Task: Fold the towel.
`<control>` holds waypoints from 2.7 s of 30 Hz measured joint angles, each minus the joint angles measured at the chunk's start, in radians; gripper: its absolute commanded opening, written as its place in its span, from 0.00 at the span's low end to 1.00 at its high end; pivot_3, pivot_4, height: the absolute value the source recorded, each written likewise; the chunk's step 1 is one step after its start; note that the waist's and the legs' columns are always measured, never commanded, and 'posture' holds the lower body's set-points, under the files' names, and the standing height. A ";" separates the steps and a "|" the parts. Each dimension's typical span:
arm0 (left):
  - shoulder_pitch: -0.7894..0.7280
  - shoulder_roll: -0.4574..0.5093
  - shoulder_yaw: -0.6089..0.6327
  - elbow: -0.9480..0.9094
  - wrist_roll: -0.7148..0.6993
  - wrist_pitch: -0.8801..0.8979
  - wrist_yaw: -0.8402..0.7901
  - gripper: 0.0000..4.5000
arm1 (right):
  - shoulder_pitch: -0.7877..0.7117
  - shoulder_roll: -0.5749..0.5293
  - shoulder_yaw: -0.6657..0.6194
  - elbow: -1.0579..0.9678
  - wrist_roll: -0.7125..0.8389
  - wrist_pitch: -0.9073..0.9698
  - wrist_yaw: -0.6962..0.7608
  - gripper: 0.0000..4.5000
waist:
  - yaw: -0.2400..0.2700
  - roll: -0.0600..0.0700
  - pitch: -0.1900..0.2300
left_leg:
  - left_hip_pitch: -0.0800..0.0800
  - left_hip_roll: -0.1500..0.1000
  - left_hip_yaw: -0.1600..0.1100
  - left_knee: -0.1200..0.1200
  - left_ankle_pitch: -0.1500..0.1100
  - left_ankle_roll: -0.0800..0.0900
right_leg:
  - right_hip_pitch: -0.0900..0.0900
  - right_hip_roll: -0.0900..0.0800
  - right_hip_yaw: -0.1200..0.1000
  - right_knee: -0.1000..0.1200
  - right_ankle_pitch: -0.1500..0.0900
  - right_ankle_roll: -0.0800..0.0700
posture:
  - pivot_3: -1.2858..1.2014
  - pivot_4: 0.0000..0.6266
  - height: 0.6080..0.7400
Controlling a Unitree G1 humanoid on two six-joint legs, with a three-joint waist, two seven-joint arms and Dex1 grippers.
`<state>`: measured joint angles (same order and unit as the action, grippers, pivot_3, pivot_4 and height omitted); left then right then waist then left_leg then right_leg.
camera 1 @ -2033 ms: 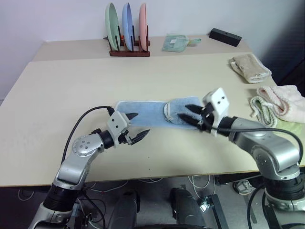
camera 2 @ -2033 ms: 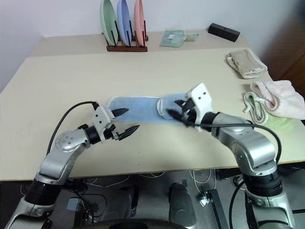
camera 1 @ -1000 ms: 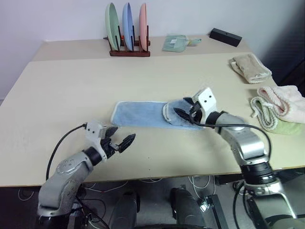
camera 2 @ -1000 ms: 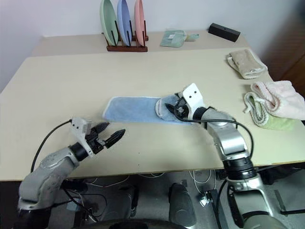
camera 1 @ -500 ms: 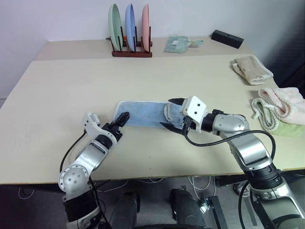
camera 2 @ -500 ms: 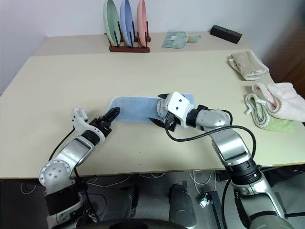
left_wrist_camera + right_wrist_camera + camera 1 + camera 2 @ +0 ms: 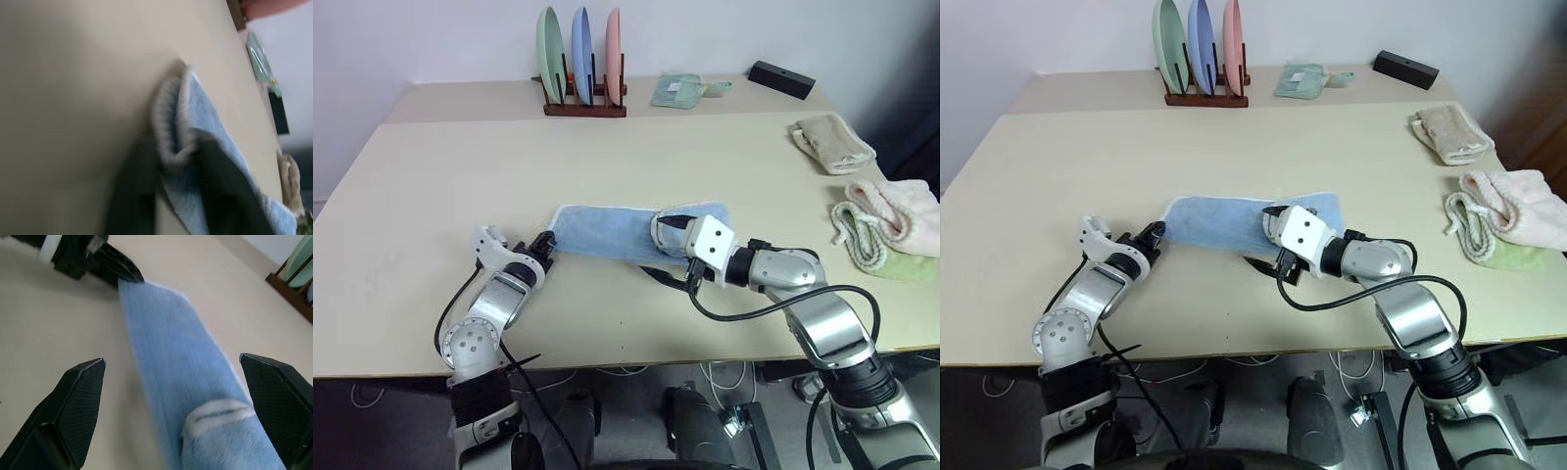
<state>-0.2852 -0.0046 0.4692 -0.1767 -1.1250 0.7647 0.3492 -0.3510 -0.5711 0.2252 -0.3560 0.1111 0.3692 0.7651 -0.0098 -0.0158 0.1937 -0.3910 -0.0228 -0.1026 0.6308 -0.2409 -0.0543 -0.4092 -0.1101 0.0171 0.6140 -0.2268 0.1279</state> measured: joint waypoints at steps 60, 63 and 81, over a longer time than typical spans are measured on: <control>-0.118 0.468 -0.345 -0.048 0.574 -0.102 -0.742 0.01 | -0.182 0.227 -0.129 0.076 0.137 0.215 -0.141 0.00 | -0.002 -0.003 0.002 | -0.001 0.000 -0.002 -0.001 0.000 -0.001 | -0.001 0.000 -0.001 -0.001 0.000 0.001 | 0.52 0.24 1.00; -0.153 0.395 -0.433 -0.002 0.614 -0.136 -0.751 0.01 | -0.261 0.317 -0.062 0.211 0.105 0.213 -0.187 0.00 | -0.007 -0.003 0.002 | -0.001 0.000 -0.002 -0.002 0.001 -0.001 | -0.002 0.000 -0.001 0.001 0.001 0.001 | 0.52 0.24 1.00; -0.089 0.286 -0.440 0.246 0.740 -0.298 -0.765 0.01 | -0.174 0.382 0.018 0.536 -0.031 0.031 -0.268 0.00 | -0.009 -0.001 0.000 | 0.000 0.000 -0.002 -0.003 0.001 -0.001 | -0.002 0.001 0.000 0.001 0.001 0.001 | 0.52 0.24 1.00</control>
<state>-0.3738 0.2816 0.0290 0.0692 -0.3854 0.4671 -0.4158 -0.5250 -0.1888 0.2433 0.1801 0.0802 0.4000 0.4974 -0.0188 -0.0169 0.1942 -0.3906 -0.0231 -0.1047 0.6274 -0.2403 -0.0553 -0.4109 -0.1093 0.0166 0.6154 -0.2261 0.1290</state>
